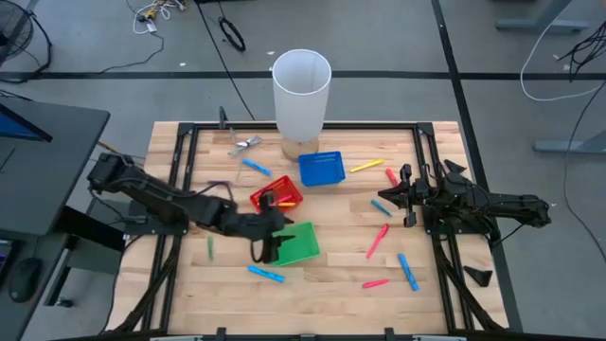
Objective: Pick & Place Markers
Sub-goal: Put the yellow marker into the red bin
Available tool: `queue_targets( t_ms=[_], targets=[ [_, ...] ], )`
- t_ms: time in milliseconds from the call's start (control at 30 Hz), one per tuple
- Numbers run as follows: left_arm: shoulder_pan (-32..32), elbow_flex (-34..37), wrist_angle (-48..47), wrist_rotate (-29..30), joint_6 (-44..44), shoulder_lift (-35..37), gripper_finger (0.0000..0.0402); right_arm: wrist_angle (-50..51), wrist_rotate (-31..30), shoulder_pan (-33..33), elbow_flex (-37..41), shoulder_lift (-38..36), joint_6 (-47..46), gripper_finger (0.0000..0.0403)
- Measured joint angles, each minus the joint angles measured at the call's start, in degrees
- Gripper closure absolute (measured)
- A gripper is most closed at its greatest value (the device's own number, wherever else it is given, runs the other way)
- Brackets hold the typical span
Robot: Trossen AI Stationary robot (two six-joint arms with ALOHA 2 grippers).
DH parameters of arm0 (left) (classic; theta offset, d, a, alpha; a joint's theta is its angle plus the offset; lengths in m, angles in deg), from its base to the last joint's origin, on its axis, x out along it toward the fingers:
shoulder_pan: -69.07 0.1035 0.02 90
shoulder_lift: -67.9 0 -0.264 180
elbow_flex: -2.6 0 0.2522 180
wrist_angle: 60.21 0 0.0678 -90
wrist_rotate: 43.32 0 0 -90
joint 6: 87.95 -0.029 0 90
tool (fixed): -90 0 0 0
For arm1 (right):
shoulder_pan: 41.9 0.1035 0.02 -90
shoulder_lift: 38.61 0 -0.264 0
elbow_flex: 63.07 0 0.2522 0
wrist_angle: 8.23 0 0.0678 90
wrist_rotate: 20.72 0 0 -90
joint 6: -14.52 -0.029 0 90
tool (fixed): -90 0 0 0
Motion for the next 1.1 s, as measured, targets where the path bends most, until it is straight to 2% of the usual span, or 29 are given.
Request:
queue_targets(
  t_ms=[267, 467, 1100],
  targets=[
    [-3.4, 12.0, 20.4, 0.3, -2.5, 4.7, 0.0209, 0.1, 0.0, 0.0, 0.0, 0.0, 0.0, 0.0382],
    [-4.0, 16.3, 32.7, 0.3, -6.3, 5.9, 0.0209, 0.1, 0.0, 0.0, 0.0, 0.0, 0.0, 0.0382],
    [-3.1, 16.4, 32.6, 0.2, -4.0, 5.8, 0.0209, 0.1, 0.0, 0.0, 0.0, 0.0, 0.0, 0.0382]
  ],
)
